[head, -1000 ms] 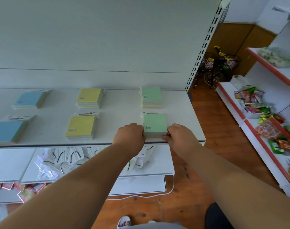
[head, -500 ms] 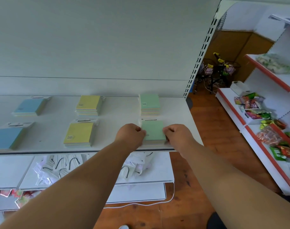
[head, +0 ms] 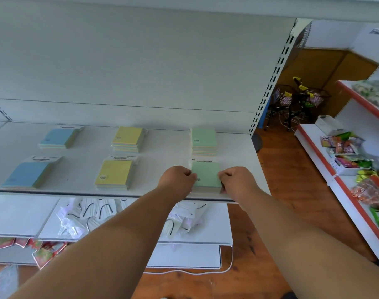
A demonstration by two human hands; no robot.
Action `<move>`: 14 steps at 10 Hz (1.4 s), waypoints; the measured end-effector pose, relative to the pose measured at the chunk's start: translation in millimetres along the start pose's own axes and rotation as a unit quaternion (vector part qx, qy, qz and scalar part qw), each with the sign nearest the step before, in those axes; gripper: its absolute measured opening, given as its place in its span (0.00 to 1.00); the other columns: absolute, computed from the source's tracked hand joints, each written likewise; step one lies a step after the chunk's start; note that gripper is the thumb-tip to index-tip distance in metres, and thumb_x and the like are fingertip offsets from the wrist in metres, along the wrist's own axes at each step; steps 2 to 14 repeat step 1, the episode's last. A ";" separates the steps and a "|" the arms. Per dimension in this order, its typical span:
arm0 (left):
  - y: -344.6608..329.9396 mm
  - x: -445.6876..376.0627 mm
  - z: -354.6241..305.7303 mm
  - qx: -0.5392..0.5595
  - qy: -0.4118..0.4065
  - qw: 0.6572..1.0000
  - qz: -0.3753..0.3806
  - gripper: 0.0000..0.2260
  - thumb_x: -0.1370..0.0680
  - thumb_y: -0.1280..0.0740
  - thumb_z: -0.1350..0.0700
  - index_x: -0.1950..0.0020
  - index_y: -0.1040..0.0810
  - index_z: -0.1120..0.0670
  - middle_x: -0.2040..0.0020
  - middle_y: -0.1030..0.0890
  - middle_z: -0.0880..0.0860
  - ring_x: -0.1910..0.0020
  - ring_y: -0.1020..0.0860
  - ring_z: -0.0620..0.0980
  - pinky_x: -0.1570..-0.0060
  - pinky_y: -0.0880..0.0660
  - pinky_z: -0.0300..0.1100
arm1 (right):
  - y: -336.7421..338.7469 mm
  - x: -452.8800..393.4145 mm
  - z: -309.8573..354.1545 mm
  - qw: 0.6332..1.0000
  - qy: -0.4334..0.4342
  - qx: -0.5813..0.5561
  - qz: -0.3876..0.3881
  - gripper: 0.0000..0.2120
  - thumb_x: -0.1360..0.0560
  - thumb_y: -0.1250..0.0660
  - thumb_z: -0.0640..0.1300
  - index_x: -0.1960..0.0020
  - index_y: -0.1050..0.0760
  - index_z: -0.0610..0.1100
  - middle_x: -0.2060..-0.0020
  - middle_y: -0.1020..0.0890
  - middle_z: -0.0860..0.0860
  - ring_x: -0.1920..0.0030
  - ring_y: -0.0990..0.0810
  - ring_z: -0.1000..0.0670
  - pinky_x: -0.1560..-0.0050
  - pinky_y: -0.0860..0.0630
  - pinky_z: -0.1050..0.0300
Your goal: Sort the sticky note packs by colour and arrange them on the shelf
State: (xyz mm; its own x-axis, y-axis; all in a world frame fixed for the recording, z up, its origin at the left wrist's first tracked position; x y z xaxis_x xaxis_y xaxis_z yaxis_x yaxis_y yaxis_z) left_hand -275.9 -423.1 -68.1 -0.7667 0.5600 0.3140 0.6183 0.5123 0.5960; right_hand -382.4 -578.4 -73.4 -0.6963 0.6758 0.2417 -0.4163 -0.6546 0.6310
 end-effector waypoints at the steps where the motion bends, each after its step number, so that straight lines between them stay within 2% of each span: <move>1: 4.9 7.2 -1.9 -0.007 -0.002 1.000 -0.015 0.14 0.24 0.39 0.51 0.59 0.22 0.61 0.64 0.20 0.58 0.54 0.19 0.62 0.61 0.26 0.46 | 11.7 5.3 11.3 0.996 0.003 0.078 -0.039 0.19 0.20 0.42 0.48 0.61 0.22 0.36 0.68 0.20 0.43 0.64 0.22 0.42 0.63 0.24 0.53; 14: 4.9 7.2 -1.9 -0.007 -0.002 1.000 -0.015 0.14 0.24 0.39 0.51 0.59 0.22 0.61 0.64 0.20 0.58 0.54 0.19 0.62 0.61 0.26 0.46 | 11.7 5.3 11.3 0.996 0.003 0.078 -0.039 0.19 0.20 0.42 0.48 0.61 0.22 0.36 0.68 0.20 0.43 0.64 0.22 0.42 0.63 0.24 0.53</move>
Point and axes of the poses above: each hand's wrist, its own x-axis away from the middle knuckle, its own y-axis out of the back of the hand, z = x × y, the point moved 8 cm from there along -x, towards the middle knuckle
